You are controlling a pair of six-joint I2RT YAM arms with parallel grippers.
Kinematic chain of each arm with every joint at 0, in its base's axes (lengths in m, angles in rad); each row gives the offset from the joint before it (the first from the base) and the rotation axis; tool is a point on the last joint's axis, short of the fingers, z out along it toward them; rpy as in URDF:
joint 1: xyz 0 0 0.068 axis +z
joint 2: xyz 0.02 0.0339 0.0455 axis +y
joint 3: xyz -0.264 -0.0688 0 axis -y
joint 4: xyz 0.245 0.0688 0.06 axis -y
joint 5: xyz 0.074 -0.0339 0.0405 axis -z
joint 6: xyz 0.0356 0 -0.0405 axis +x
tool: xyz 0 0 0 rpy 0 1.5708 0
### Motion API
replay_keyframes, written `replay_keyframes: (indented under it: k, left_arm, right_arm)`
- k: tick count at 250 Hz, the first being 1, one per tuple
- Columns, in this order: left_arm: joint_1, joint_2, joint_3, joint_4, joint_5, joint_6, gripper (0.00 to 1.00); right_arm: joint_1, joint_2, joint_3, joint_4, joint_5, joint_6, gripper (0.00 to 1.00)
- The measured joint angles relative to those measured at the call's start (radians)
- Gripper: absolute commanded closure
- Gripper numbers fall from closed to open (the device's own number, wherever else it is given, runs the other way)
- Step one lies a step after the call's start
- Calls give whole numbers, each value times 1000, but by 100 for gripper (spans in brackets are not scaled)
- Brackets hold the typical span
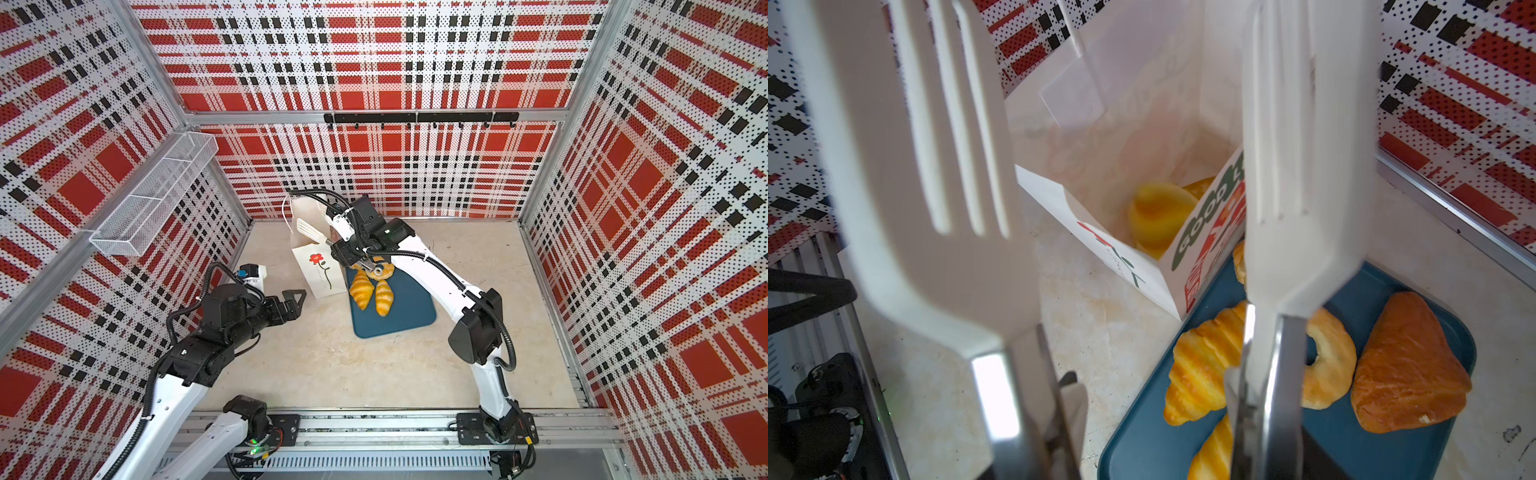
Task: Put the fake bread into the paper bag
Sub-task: 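Open the tongs with the right gripper to drop the bun into the bag, then move the right gripper's tongs back over the tray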
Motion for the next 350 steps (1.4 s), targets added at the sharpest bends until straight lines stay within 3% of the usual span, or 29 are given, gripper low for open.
replay_keyframes:
  k: [41,117,225,350]
  left_arm:
    - [0,-1,-2,0,1,0,1]
    - [-18,-19,-48,2,-14,-1,1]
    - [-257,-2,-66,6,-185,-13,1]
    - [-400,32,-152,34,-301,-66,1]
  right_arm:
    - [0,-8,-14,2,8,-4,39]
    - [-1,-168,-253,13,46,-19,40]
    - [-21,-345,-546,79,114,2,39]
    - [-29,-471,-887,94,182,114,40]
